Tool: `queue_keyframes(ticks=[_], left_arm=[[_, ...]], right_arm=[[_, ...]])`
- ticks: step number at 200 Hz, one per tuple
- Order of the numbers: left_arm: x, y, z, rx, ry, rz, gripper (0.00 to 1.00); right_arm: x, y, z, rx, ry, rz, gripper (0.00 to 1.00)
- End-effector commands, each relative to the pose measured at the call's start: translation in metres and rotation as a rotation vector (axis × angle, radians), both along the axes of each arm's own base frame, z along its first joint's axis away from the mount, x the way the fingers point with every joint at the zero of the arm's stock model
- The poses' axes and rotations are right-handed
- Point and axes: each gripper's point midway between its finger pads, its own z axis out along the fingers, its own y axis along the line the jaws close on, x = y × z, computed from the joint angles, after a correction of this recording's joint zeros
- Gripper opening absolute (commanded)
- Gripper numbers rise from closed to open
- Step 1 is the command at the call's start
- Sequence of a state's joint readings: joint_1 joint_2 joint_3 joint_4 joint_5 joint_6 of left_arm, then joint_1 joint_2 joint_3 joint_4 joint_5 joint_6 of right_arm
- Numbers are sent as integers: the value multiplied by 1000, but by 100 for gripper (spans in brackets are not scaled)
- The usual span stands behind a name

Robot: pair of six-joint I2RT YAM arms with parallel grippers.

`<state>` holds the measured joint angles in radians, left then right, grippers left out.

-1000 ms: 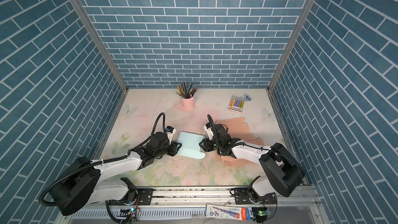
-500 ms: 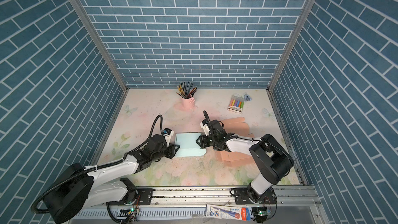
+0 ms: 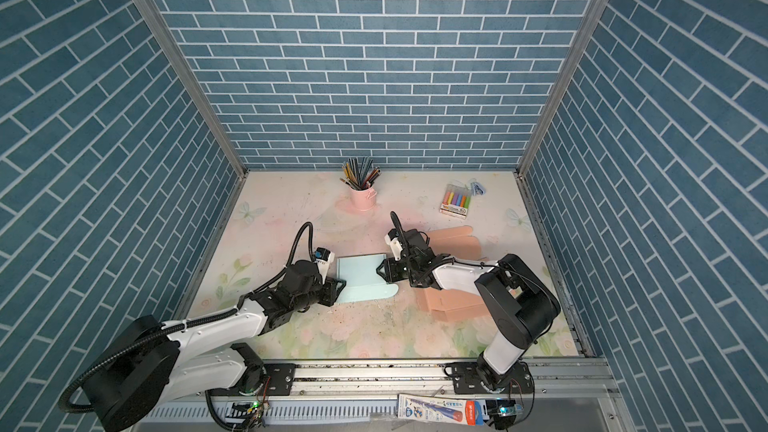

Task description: Fold the paper box

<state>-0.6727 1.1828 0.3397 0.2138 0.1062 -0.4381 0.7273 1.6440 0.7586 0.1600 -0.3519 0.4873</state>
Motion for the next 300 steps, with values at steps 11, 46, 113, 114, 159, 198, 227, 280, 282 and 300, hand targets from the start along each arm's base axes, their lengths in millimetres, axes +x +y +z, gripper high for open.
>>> queue_keyframes(ticks=[11,46,113,114,159,198,227,280,282,300], left_arm=[[2,7,4,15,-2,27,39],[3,14,13,21,-19,51,51],[-15,15,29,8,-23,50,57],[-15,15,29,8,-23,50,57],[-33,4,33,-43,-16,29,59],[-36,0,26,-65,-2,19,59],[-35,-4,25,-70,-2,12,59],[-35,-9,13,-65,21,-1,59],[-35,-9,13,-66,21,-1,59],[-36,-10,10,-67,26,-4,59]], right_arm=[[6,-9,6,-62,-49,-10,50],[7,-25,20,-106,-97,-59,65],[-23,-37,37,-174,-108,-47,67],[-24,-37,37,-175,-107,-47,67],[-50,-32,29,-164,-55,-15,67],[-56,-22,21,-150,-28,8,67],[-60,-18,16,-143,-18,17,67],[-68,-17,7,-141,12,24,67],[-69,-17,7,-141,12,26,67],[-71,-15,6,-136,17,32,67]])
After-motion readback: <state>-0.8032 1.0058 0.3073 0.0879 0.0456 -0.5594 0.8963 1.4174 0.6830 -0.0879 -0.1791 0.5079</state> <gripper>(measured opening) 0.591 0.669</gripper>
